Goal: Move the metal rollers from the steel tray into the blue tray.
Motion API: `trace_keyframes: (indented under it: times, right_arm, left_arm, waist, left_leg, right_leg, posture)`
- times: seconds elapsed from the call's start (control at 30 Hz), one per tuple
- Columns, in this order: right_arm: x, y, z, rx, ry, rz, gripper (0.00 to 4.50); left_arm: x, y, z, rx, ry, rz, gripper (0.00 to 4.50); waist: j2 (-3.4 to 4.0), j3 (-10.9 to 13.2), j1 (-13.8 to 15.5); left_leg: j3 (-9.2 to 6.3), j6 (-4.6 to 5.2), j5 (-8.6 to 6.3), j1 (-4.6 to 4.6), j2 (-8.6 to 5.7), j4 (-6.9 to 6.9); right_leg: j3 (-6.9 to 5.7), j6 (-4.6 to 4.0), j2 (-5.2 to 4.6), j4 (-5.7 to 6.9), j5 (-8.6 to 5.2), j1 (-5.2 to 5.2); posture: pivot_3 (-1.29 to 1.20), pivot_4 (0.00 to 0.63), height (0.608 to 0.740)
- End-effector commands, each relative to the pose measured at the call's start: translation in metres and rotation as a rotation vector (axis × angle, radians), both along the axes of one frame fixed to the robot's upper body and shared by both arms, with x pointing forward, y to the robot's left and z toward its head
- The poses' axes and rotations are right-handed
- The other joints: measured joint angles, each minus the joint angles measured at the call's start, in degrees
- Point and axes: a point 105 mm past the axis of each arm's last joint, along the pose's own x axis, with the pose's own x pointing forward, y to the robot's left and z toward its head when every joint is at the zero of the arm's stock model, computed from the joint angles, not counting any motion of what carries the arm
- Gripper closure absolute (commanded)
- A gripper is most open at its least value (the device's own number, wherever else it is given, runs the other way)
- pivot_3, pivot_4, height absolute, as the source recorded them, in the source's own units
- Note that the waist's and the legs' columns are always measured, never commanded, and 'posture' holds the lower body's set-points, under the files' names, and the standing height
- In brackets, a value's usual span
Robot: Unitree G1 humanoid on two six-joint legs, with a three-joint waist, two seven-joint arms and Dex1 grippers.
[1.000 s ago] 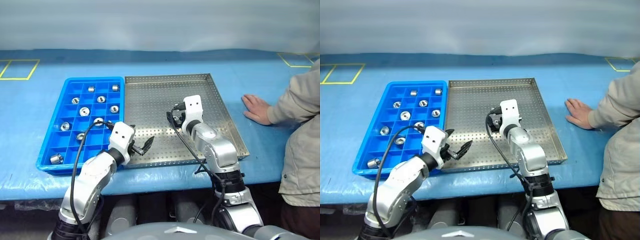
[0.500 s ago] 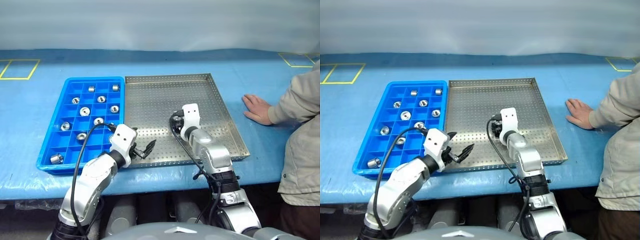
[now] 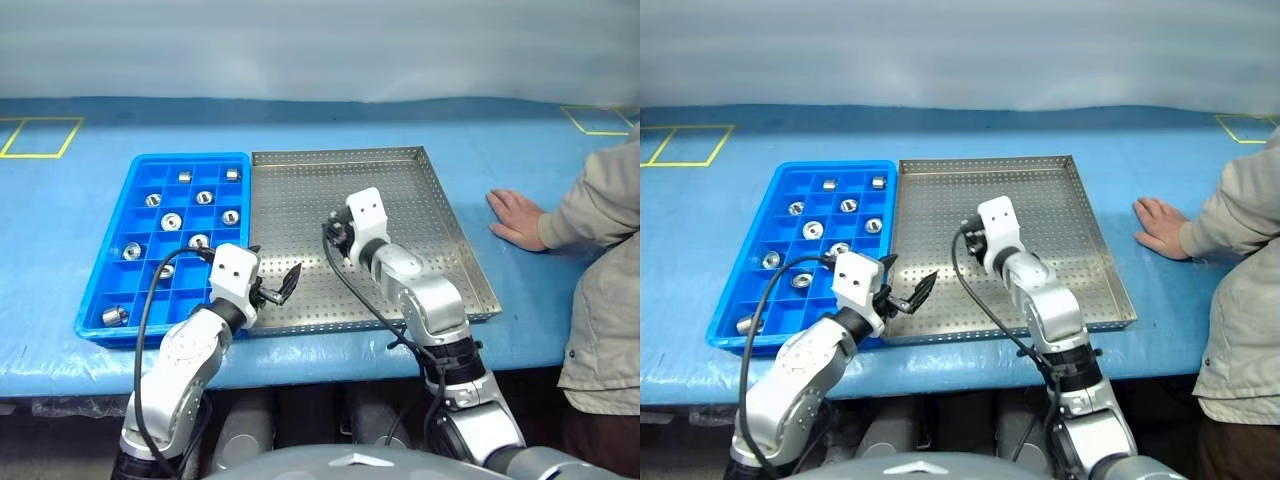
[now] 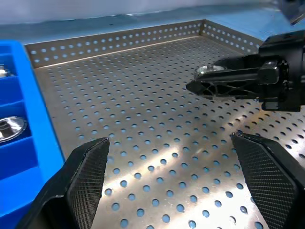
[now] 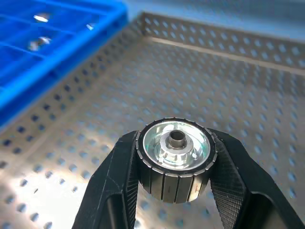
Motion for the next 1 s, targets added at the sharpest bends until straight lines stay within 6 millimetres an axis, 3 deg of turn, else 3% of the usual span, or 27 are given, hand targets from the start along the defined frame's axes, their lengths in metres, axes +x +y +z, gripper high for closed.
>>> trace_keyframes:
  times: [0.03, 0.2, 0.43, 0.67, 0.93, 1.0]
  right_arm:
    - [-0.009, 0.033, 0.027, 0.014, -0.085, 0.158, 2.79]
    - [-0.016, 0.061, 0.029, 0.016, -0.083, 0.281, 2.79]
    - [-0.036, 0.095, 0.016, 0.016, -0.046, 0.44, 2.79]
    - [-0.051, 0.102, -0.005, 0.013, 0.032, 0.505, 2.79]
    - [-0.071, 0.096, -0.032, -0.007, 0.136, 0.535, 2.79]
    - [-0.073, 0.094, -0.034, -0.001, 0.157, 0.535, 2.05]
  left_arm:
    - [-0.008, 0.011, 0.024, 0.012, -0.132, 0.089, 0.0]
    - [-0.023, 0.03, 0.03, 0.016, -0.156, 0.205, 0.0]
    - [-0.049, 0.056, 0.03, 0.006, -0.149, 0.364, 0.0]
    - [-0.063, 0.062, 0.024, -0.013, -0.118, 0.408, 0.0]
    - [-0.063, 0.058, 0.017, -0.01, -0.088, 0.392, 0.0]
    - [-0.062, 0.057, 0.017, -0.016, -0.089, 0.378, 0.0]
  waist:
    - [0.0, 0.0, 1.09]
    - [0.0, 0.01, 4.4]
    - [0.02, 0.02, 8.37]
    - [0.03, 0.02, 13.5]
    - [0.02, 0.01, 18.41]
    - [0.02, 0.0, 19.22]
  left_leg:
    - [-0.05, 0.0, 0.0, 0.0, 0.0, -0.03]
    - [-0.18, -0.02, 0.0, -0.06, -0.04, -0.25]
    - [-0.24, -0.15, 0.07, -0.11, -0.05, -0.74]
    - [-0.46, -0.27, 0.0, -0.23, -0.03, -0.9]
    - [-0.45, -0.32, -0.03, -0.23, 0.02, -0.86]
    - [-0.45, -0.35, -0.04, -0.22, 0.02, -0.86]
  right_leg:
    - [-0.04, -0.02, 0.0, -0.01, -0.01, 0.0]
    - [-0.19, -0.06, -0.05, -0.15, -0.04, -0.01]
    - [-0.36, -0.02, -0.1, -0.86, -0.02, 0.07]
    - [-0.76, -0.08, -0.11, -0.94, -0.09, 0.0]
    - [-0.89, -0.18, -0.08, -0.95, -0.2, -0.02]
    - [-0.9, -0.18, -0.08, -0.96, -0.2, -0.13]
  posture:
    - [0.3, 0.15, 0.74]
    - [0.43, 0.15, 0.74]
    - [0.52, 0.15, 0.74]
    - [0.56, 0.15, 0.74]
    - [0.54, 0.15, 0.74]
    - [0.53, 0.15, 0.74]
